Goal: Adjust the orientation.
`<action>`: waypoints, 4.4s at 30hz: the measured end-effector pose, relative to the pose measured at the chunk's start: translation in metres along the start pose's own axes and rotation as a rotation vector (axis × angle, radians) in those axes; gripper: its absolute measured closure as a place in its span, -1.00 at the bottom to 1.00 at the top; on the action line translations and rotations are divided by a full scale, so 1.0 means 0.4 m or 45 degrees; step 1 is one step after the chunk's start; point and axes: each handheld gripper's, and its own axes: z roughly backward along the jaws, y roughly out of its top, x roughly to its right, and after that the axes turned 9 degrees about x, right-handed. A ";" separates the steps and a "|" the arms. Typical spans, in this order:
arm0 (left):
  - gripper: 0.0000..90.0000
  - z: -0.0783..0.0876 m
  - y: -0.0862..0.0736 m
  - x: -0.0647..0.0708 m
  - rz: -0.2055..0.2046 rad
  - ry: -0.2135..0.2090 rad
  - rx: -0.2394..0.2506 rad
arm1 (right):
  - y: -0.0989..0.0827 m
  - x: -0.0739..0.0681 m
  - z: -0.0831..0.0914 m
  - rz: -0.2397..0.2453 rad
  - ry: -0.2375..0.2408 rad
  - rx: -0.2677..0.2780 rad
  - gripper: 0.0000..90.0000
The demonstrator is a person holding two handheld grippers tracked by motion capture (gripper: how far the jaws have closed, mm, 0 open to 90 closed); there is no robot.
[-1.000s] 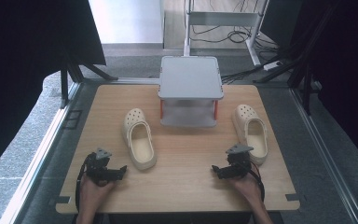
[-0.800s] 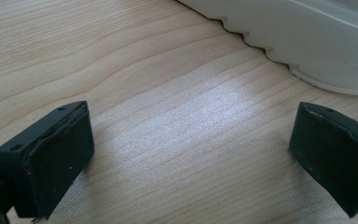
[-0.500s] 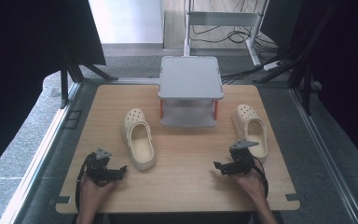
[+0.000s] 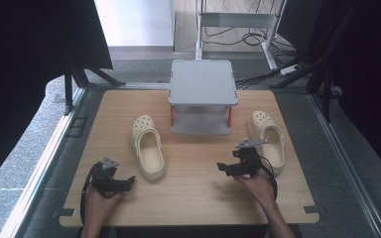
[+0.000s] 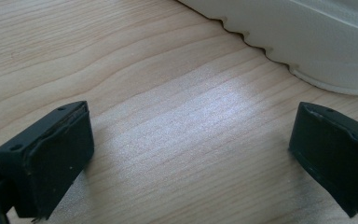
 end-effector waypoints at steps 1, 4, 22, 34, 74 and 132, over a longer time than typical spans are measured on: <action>-1.00 0.000 0.000 0.000 0.000 0.000 0.000 | 0.005 -0.003 -0.004 0.007 0.002 -0.001 -0.68; -1.00 0.000 0.000 0.000 0.000 0.000 0.000 | 0.022 -0.012 -0.019 0.019 0.011 -0.007 -0.68; -1.00 0.000 0.000 0.000 0.000 0.000 0.000 | 0.131 -0.077 -0.152 0.080 0.130 -0.048 -0.51; -1.00 0.000 0.000 -0.001 -0.006 0.000 0.000 | 0.205 -0.152 -0.257 0.140 0.208 -0.070 -0.41; -1.00 0.001 0.000 -0.002 -0.011 -0.006 0.000 | 0.323 -0.228 -0.459 0.027 0.132 -0.254 0.71; -1.00 0.000 0.000 0.000 -0.007 -0.006 0.001 | 0.054 -0.136 0.047 0.077 0.317 -0.121 -0.03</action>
